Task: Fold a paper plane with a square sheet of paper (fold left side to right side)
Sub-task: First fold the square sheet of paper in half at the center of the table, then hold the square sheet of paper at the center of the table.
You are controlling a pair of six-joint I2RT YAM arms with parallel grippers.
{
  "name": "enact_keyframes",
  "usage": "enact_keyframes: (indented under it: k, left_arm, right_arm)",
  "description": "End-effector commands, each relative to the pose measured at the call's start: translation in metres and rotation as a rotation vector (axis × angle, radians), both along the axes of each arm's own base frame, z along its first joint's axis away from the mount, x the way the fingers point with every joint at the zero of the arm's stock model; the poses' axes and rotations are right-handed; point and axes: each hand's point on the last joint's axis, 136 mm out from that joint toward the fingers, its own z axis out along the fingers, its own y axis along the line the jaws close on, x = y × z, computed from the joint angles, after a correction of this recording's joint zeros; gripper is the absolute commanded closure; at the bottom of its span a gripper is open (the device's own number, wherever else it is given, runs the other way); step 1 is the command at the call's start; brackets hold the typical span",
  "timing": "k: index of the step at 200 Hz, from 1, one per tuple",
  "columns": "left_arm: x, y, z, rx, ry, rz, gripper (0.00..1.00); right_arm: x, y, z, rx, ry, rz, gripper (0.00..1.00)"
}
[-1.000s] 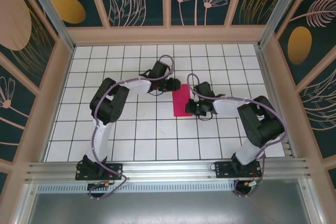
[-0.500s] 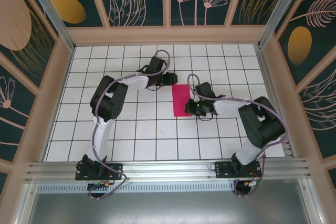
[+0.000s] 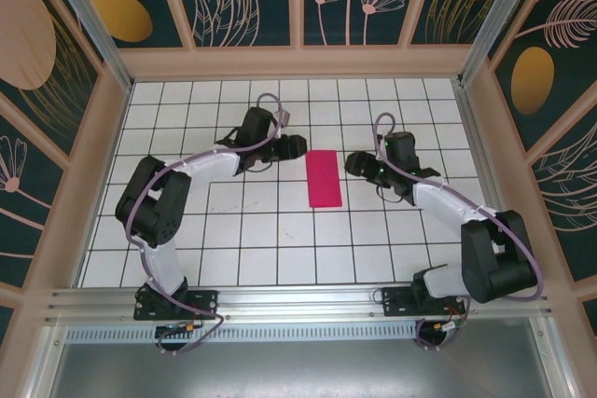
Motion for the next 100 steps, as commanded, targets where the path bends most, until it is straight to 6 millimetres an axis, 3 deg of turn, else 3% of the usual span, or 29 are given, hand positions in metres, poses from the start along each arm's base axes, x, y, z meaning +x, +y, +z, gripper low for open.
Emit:
enact_keyframes:
  k: [1, 54, 100]
  left_arm:
    - [-0.025, -0.028, -0.009, -0.069, 0.05, -0.079, 0.5]
    - [-0.037, -0.038, -0.047, -0.04, 0.129, -0.089, 0.52]
    - [-0.041, -0.038, -0.064, -0.018, 0.155, -0.094, 0.52]
  right_arm:
    - [-0.005, 0.002, -0.008, 0.035, 0.021, 0.033, 0.28]
    - [0.001, 0.014, -0.023, 0.105, 0.07, 0.072, 0.28]
    - [0.003, 0.02, -0.035, 0.109, 0.109, 0.095, 0.28]
